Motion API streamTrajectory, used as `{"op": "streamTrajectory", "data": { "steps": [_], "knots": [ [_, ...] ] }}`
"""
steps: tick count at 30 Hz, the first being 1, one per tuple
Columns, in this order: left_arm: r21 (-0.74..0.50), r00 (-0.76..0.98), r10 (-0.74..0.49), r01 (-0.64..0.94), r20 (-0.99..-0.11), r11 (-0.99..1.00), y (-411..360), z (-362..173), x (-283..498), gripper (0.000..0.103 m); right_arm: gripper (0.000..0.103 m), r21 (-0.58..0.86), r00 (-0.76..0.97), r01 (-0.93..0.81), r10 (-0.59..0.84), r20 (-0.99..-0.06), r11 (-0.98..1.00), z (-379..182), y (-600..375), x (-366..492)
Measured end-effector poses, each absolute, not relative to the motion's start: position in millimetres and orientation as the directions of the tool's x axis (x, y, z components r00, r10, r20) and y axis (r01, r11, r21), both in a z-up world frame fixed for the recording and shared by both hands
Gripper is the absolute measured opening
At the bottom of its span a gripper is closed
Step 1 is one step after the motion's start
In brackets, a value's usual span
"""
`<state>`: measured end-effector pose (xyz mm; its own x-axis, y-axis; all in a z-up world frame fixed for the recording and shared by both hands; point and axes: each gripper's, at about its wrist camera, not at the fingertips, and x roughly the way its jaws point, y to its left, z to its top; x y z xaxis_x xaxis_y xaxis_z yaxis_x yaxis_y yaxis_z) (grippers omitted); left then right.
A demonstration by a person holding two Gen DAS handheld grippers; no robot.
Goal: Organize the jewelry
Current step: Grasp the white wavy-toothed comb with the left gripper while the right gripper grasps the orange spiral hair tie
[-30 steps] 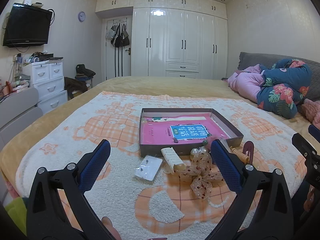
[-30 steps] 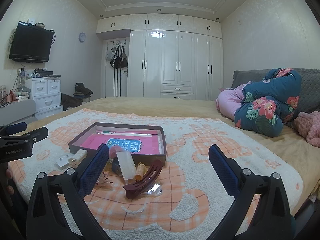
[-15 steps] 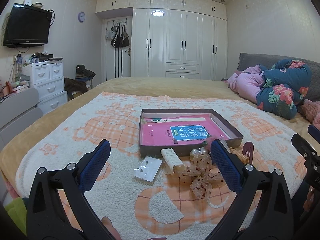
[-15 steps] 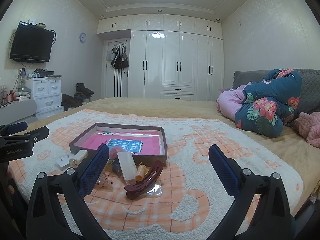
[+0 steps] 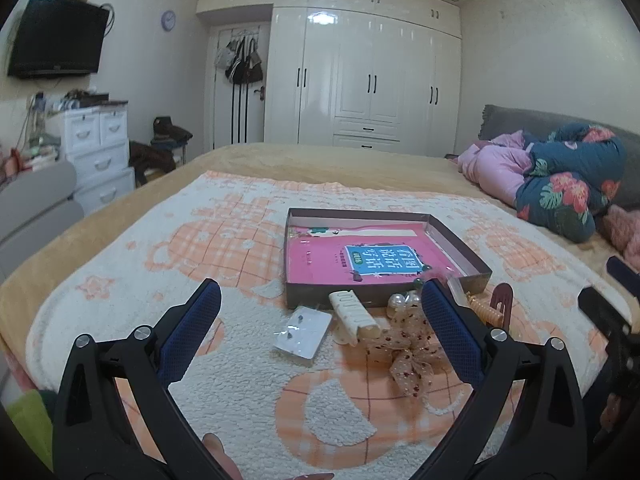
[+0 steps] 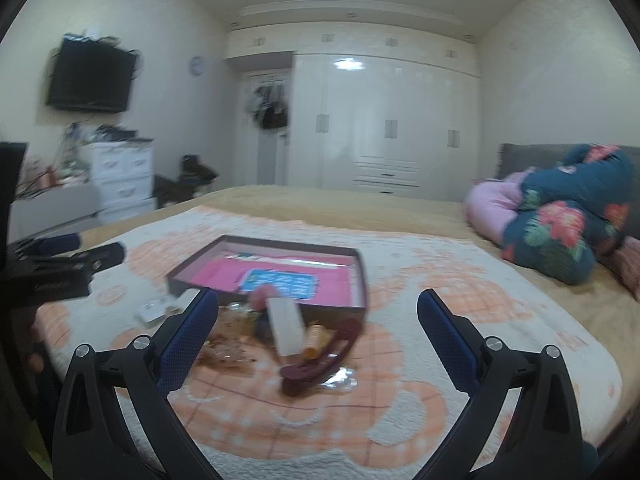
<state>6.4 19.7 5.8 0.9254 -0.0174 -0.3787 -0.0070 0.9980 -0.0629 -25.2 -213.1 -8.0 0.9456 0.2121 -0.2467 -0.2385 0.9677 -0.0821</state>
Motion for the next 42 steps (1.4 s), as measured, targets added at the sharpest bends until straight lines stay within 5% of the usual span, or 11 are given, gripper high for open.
{"op": "streamTrajectory", "data": {
  "steps": [18, 20, 26, 38, 42],
  "knots": [
    [-0.185, 0.853, -0.117, 0.024, -0.508, 0.982, 42.0, -23.9, 39.8, 0.092, 0.095, -0.084, 0.852, -0.333, 0.262, -0.454, 0.939, -35.9, -202.4, 37.2],
    [-0.176, 0.843, -0.127, 0.039, -0.523, 0.984, 36.4, -25.5, 45.7, 0.092, 0.079, -0.082, 0.839, -0.334, 0.257, -0.48, 0.939, -40.8, -203.6, 44.6],
    [-0.198, 0.782, -0.207, 0.11, -0.588, 0.974, 18.5, -38.2, 68.6, 0.089, 0.051, -0.083, 0.788, -0.334, 0.23, -0.571, 0.939, -61.2, -203.9, 70.9],
    [-0.249, 0.699, -0.251, 0.108, -0.669, 0.962, 13.1, -54.3, 101.3, 0.06, 0.017, -0.079, 0.749, -0.311, 0.193, -0.634, 0.947, -82.1, -212.0, 93.8],
    [-0.228, 0.673, -0.244, 0.115, -0.698, 0.967, 3.0, -56.4, 112.5, 0.047, 0.017, -0.038, 0.751, -0.297, 0.209, -0.627, 0.954, -80.8, -224.8, 93.1]
  ]
}}
